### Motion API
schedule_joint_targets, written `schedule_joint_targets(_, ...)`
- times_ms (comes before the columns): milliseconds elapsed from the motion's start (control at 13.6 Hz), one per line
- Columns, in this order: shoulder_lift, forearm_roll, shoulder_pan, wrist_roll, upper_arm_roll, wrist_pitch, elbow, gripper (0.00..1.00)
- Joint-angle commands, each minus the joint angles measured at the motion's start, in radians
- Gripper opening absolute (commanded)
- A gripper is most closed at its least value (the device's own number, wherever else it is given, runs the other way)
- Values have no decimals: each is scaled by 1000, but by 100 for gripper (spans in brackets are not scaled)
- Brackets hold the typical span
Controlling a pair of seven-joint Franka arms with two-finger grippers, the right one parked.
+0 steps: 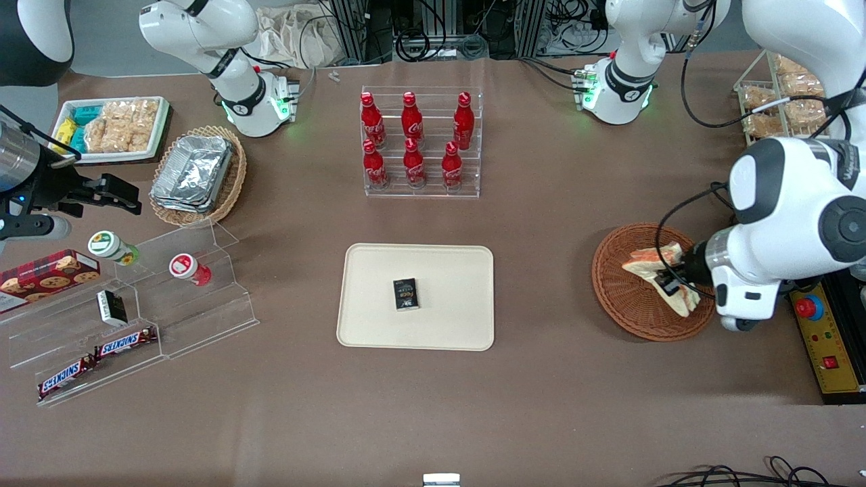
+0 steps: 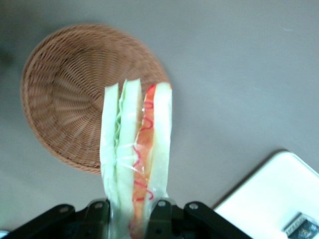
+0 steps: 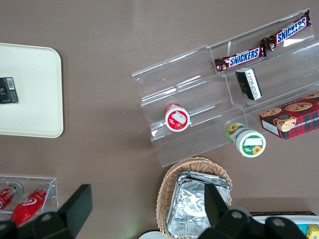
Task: Place sandwich from basket to tray
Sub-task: 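Carry the sandwich with the left gripper over to the cream tray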
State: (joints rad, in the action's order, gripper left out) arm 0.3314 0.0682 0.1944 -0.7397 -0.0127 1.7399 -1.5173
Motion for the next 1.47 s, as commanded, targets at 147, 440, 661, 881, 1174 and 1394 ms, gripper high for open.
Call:
schedule_joint_targets(147,116,-31,183,78,26,-27,143,0)
schedule_joint_targets(440,263,-30,194,163,169,108,147,0)
schedule_joint_targets(661,362,-41,198,165,220,232,146,0)
schedule_joint_targets(881,437,-117,238,152,220,294,138,0)
schedule_joint_targets(1174,495,-160,270,135,218,400,143,0)
schedule_joint_targets(1394,520,-226,272,125,218,411,149,13)
